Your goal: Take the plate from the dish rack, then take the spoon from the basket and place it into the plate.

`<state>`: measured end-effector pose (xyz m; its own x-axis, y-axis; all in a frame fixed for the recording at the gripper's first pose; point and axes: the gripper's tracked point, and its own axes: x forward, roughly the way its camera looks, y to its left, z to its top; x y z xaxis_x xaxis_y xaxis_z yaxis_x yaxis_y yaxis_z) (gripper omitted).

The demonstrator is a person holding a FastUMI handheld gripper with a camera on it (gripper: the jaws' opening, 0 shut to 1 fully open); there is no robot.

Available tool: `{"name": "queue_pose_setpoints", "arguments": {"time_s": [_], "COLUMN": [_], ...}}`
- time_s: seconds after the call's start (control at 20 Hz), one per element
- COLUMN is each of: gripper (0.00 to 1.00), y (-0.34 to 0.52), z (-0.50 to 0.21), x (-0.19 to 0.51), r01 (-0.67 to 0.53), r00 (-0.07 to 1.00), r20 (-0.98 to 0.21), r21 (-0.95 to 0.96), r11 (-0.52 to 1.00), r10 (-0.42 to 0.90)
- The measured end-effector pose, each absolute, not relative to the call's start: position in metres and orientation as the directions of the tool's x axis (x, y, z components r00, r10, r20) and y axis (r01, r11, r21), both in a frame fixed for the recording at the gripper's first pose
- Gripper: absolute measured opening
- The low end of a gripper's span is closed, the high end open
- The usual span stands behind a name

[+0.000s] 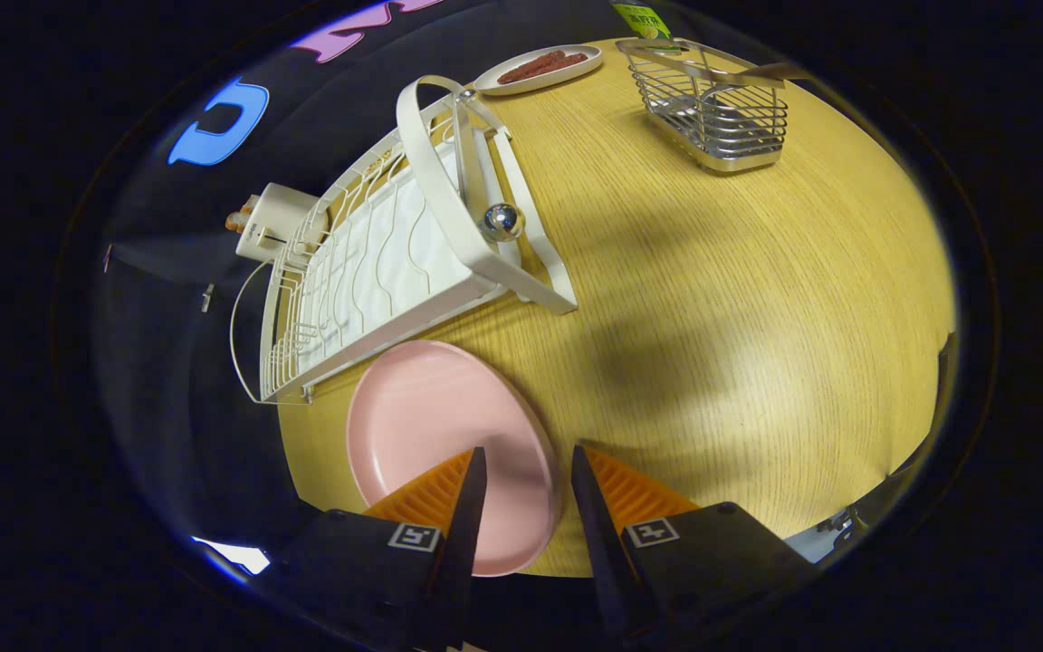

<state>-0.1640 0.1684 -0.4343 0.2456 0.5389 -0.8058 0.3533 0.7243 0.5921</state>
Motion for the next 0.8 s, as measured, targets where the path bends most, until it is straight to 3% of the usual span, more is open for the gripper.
{"name": "queue_pose_setpoints", "arguments": {"time_s": [0.1, 0.15, 0.3, 0.4, 0.65, 0.8], "gripper": [0.68, 0.78, 0.82, 0.91, 0.94, 0.97], "y": [0.159, 0.153, 0.132, 0.119, 0.064, 0.012], "z": [-0.428, -0.423, -0.400, -0.377, -0.309, -0.284], "x": [-0.162, -0.160, -0.152, -0.141, -0.106, -0.077], "r01": [0.323, 0.301, 0.210, 0.144, 0.015, 0.014], "r00": [0.268, 0.292, 0.371, 0.433, 0.628, 0.718], "r20": [-0.807, -0.808, -0.795, -0.772, -0.691, -0.654], "r21": [0.589, 0.585, 0.576, 0.569, 0.469, 0.354], "r11": [0.741, 0.754, 0.790, 0.810, 0.883, 0.935], "r10": [0.526, 0.511, 0.480, 0.465, 0.357, 0.237]}}
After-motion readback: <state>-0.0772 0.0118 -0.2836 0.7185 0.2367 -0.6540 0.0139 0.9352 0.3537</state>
